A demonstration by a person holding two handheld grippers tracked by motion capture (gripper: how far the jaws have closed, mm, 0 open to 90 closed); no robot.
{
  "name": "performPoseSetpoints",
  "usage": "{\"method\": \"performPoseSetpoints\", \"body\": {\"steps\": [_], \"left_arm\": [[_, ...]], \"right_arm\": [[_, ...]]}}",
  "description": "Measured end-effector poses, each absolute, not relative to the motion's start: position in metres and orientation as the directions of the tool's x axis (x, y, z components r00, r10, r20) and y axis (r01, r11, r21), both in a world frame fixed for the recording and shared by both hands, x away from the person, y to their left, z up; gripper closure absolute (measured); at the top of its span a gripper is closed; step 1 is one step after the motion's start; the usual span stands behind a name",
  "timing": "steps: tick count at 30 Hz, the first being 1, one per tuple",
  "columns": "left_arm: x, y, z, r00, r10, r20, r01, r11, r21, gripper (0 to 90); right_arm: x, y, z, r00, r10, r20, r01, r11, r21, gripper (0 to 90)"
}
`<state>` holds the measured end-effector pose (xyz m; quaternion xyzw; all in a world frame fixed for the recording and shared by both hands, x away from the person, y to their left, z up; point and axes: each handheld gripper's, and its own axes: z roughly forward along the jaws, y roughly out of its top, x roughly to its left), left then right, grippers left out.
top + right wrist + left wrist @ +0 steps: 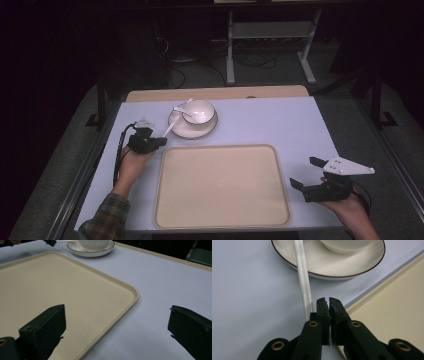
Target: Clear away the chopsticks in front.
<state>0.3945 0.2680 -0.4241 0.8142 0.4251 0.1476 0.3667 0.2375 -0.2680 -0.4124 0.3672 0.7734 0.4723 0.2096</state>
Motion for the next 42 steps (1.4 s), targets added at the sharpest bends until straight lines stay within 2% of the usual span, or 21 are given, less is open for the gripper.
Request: {"method": "performPoseSetpoints", "body": {"steps": [7, 23, 28, 34, 42], "left_arm": [[0.412, 0.27, -0.402, 0.581, 0.812, -0.06, 0.575, -0.357, 0.736, 80.9], [0.461, 0.264, -0.402, 0.587, 0.805, -0.086, 0.607, -0.367, 0.704, 77.8], [0.468, 0.258, -0.4, 0.59, 0.804, -0.081, 0.608, -0.376, 0.7, 72.7], [0.476, 0.252, -0.404, 0.59, 0.805, -0.069, 0.61, -0.387, 0.691, 79.5], [0.482, 0.249, -0.414, 0.583, 0.808, -0.084, 0.62, -0.376, 0.689, 80.4]], "right_arm": [[0.238, -0.268, -0.413, -0.641, 0.768, 0.023, 0.373, 0.285, 0.883, 1.2], [0.238, -0.269, -0.413, -0.637, 0.771, 0.027, 0.377, 0.28, 0.883, 1.2], [0.238, -0.27, -0.413, -0.635, 0.772, 0.028, 0.376, 0.278, 0.884, 1.2], [0.238, -0.271, -0.413, -0.635, 0.772, 0.03, 0.378, 0.276, 0.884, 1.2], [0.238, -0.271, -0.413, -0.633, 0.773, 0.035, 0.381, 0.272, 0.884, 1.2]]}}
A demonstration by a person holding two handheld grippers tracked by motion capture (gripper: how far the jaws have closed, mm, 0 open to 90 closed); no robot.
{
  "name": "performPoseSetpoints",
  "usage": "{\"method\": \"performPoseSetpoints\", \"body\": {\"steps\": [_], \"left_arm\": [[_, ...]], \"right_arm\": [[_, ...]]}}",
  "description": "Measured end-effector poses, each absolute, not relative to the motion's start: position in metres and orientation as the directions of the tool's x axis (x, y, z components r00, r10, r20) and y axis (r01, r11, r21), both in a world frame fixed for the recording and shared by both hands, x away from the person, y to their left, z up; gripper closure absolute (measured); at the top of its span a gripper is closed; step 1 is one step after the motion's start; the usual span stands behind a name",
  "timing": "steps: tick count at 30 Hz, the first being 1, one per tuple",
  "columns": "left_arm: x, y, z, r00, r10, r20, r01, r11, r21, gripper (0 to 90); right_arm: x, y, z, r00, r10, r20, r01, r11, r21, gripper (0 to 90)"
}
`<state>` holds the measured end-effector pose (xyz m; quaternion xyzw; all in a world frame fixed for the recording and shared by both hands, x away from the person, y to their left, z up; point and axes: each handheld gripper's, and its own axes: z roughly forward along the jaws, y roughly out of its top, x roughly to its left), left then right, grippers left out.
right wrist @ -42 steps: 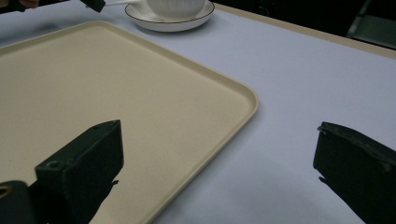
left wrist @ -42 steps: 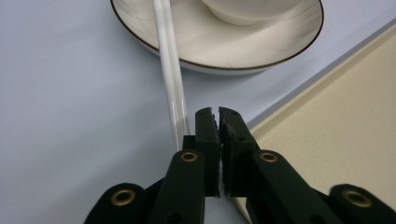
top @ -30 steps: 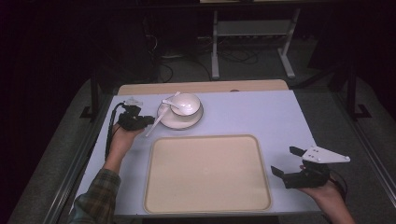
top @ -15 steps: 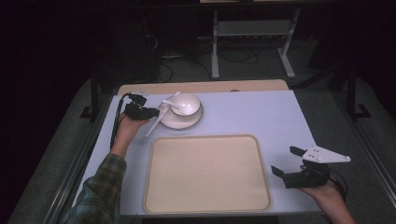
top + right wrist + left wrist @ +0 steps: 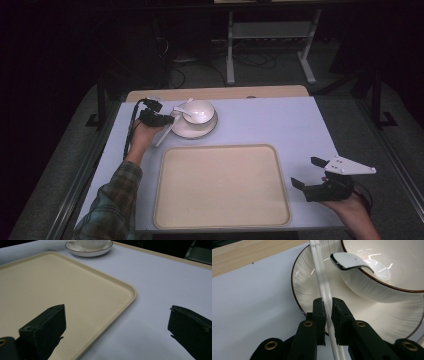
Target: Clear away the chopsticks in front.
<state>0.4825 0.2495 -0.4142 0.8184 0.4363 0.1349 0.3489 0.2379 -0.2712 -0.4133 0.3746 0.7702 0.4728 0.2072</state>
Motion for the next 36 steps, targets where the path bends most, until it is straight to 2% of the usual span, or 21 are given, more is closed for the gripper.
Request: {"method": "performPoseSetpoints", "body": {"steps": [36], "left_arm": [[0.489, 0.239, -0.429, 0.536, 0.84, -0.082, 0.65, -0.348, 0.676, 82.9]], "right_arm": [[0.238, -0.272, -0.413, -0.635, 0.771, 0.039, 0.381, 0.27, 0.884, 1.2]]}}
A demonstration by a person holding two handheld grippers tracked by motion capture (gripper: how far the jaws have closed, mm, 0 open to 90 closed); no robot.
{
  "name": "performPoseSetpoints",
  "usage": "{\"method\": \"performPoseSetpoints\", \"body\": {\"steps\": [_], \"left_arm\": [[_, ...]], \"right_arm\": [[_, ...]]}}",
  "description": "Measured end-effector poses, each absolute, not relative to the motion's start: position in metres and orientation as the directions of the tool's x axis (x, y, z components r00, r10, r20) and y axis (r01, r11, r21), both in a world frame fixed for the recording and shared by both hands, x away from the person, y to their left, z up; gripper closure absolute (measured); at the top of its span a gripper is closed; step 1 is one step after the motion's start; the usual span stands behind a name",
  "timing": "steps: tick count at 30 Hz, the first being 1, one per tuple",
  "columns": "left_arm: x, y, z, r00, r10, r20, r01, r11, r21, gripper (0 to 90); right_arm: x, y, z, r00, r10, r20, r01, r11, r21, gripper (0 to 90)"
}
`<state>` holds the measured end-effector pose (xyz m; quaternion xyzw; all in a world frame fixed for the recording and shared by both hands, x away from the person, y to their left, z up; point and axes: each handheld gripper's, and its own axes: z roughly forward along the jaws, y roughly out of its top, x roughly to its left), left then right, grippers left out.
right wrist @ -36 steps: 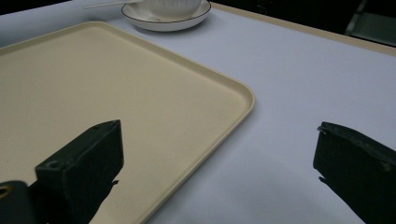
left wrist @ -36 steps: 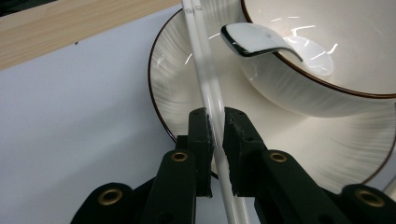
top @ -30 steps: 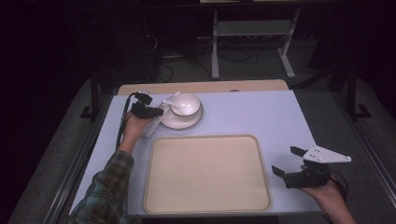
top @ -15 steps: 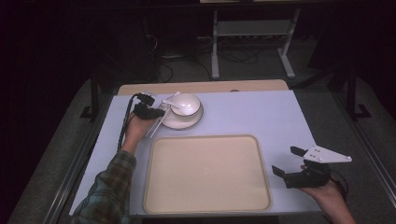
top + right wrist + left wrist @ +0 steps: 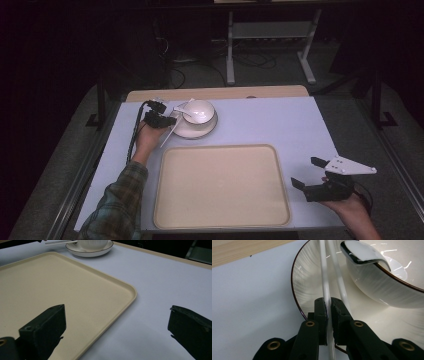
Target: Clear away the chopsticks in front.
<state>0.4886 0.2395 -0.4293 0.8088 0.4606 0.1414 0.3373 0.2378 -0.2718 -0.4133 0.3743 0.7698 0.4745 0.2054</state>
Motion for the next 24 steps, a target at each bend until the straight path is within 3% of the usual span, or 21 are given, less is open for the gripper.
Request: {"method": "performPoseSetpoints", "body": {"steps": [24], "left_arm": [[0.484, 0.252, -0.417, 0.52, 0.848, -0.101, 0.646, -0.313, 0.696, 84.9]], "right_arm": [[0.238, -0.272, -0.413, -0.634, 0.772, 0.04, 0.382, 0.268, 0.884, 1.2]]}}
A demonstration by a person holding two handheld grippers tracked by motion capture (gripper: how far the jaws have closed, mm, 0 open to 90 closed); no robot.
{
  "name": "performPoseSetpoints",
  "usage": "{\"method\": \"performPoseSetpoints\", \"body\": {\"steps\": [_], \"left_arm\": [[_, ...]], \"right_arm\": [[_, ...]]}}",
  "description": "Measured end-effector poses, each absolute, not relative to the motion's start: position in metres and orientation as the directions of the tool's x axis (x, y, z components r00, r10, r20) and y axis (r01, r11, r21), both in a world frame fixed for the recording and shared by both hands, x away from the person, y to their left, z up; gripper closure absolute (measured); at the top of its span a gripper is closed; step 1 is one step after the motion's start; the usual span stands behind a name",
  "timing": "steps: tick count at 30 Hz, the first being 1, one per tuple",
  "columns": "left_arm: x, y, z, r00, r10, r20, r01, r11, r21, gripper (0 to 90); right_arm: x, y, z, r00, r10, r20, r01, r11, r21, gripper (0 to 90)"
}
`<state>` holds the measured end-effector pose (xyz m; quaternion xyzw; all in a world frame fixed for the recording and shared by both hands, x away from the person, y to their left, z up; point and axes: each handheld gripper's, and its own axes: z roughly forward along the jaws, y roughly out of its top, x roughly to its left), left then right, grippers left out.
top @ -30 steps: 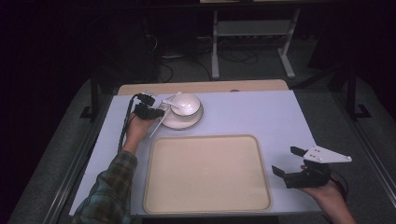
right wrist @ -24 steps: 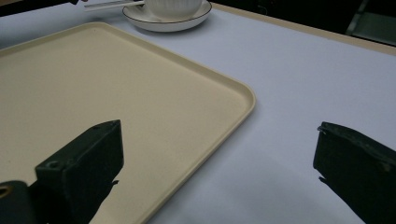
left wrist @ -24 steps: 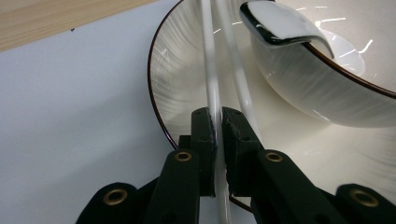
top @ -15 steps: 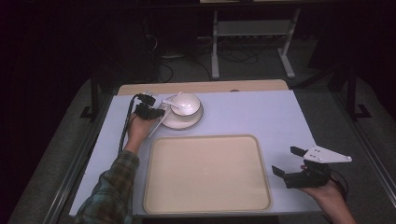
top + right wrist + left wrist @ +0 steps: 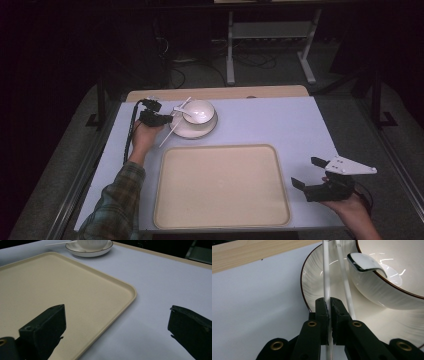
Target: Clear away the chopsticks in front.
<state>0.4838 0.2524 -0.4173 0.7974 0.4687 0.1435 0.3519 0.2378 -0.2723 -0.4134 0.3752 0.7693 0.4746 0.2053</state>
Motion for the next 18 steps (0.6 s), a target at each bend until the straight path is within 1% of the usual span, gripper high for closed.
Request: {"method": "performPoseSetpoints", "body": {"steps": [18], "left_arm": [[0.46, 0.278, -0.404, 0.519, 0.845, -0.132, 0.665, -0.301, 0.684, 85.0]], "right_arm": [[0.237, -0.271, -0.413, -0.639, 0.769, 0.038, 0.375, 0.267, 0.888, 1.2]]}}
